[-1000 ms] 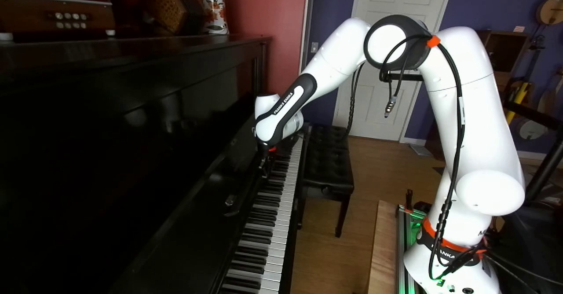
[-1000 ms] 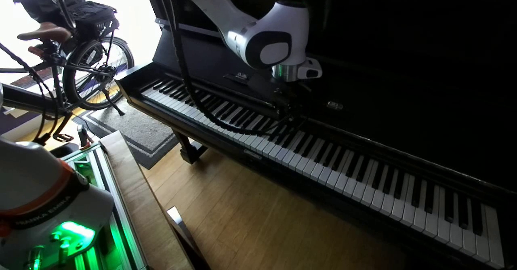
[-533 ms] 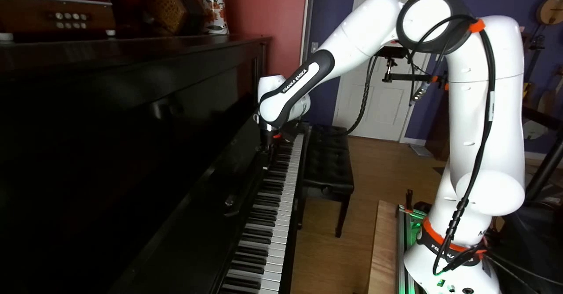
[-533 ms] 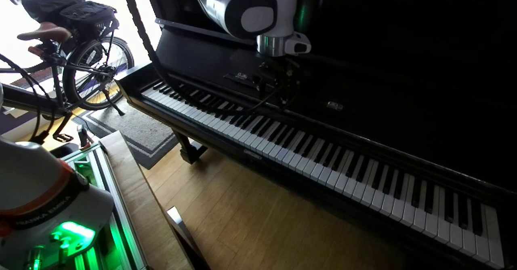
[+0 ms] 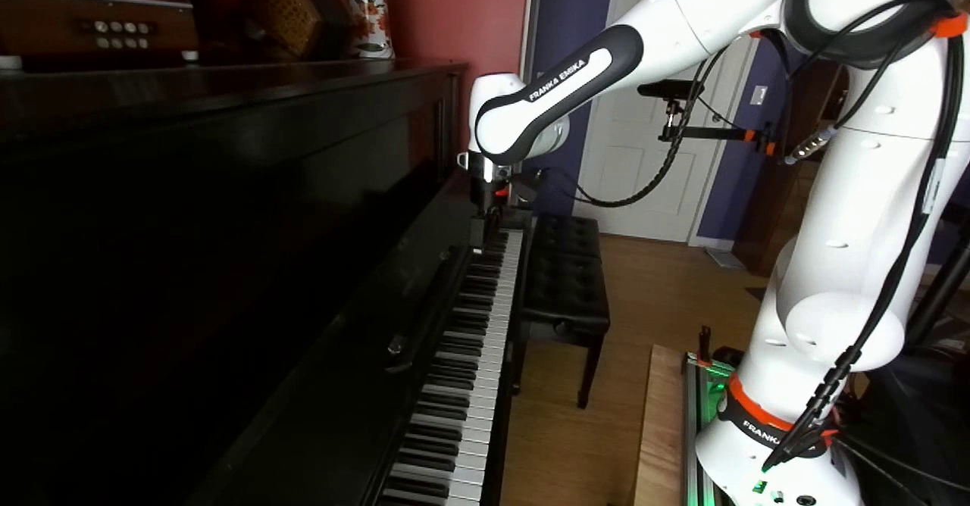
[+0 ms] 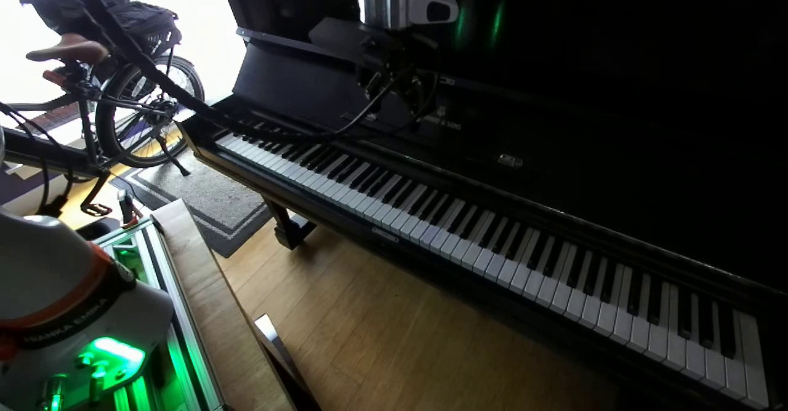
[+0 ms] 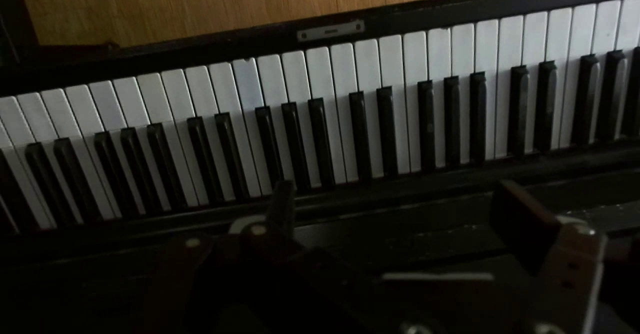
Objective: Push a black key on the piano
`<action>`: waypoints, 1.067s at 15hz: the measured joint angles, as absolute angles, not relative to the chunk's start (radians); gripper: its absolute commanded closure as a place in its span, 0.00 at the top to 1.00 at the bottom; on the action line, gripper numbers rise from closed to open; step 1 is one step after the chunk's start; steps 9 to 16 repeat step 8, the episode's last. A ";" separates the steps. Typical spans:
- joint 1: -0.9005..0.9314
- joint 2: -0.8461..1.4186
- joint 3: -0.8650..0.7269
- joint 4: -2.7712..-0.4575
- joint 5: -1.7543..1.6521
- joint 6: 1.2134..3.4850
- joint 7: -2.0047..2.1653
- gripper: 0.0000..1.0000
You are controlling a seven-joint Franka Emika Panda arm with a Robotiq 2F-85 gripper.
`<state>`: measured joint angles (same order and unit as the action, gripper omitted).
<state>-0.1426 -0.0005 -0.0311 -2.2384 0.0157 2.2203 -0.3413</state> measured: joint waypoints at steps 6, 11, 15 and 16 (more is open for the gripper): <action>-0.129 -0.127 -0.051 -2.265 0.036 2.030 -0.363 1.00; -0.125 -0.127 -0.054 -2.262 0.035 2.032 -0.363 1.00; -0.125 -0.127 -0.054 -2.262 0.035 2.032 -0.363 1.00; -0.125 -0.127 -0.054 -2.262 0.035 2.032 -0.363 1.00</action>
